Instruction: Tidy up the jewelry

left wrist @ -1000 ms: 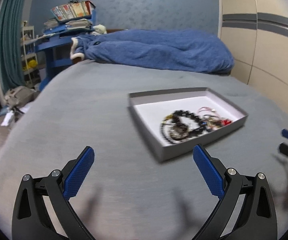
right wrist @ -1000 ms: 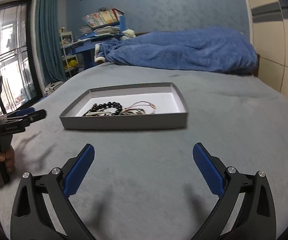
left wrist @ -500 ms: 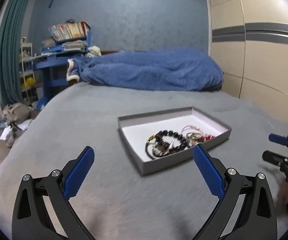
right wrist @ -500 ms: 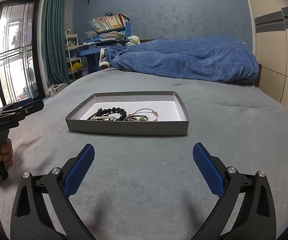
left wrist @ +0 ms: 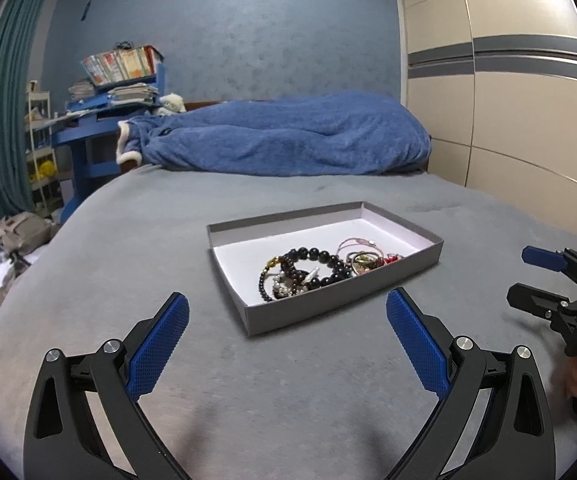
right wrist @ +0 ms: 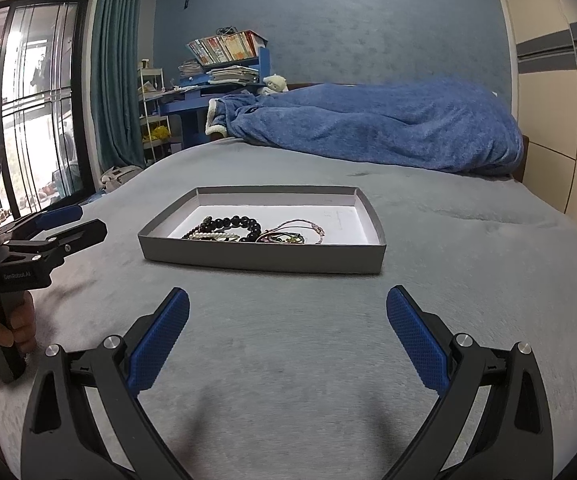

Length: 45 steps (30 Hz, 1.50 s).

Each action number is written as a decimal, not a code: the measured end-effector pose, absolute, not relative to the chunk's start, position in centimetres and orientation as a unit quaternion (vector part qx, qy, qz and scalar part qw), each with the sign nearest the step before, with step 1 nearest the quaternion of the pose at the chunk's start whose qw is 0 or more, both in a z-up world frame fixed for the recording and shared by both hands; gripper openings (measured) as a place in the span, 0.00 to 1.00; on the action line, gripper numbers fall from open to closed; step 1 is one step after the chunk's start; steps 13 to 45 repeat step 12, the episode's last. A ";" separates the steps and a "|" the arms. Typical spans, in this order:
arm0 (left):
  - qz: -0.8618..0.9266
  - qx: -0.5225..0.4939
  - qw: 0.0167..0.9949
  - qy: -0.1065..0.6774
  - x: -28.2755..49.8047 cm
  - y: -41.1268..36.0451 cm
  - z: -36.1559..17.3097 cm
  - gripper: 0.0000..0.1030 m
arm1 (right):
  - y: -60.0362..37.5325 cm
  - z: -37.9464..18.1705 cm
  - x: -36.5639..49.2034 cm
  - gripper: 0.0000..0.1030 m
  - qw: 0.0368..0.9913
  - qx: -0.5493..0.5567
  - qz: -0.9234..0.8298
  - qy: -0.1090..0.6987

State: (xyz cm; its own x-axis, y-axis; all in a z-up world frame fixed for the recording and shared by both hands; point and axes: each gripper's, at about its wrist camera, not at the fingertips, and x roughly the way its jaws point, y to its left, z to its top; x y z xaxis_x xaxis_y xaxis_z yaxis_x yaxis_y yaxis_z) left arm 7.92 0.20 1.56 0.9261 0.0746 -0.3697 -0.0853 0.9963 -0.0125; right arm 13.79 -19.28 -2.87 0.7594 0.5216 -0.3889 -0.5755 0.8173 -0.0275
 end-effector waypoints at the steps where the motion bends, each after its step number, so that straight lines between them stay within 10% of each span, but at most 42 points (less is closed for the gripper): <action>1: 0.041 -0.015 0.981 0.187 7.9 0.2 1.6 0.95 | -19.3 -2.9 13.8 0.95 0.935 -0.073 0.293 0.185; 45: 0.047 -0.019 0.979 0.196 8.0 0.5 1.4 0.95 | -19.3 -2.9 13.7 0.95 0.935 -0.073 0.295 0.183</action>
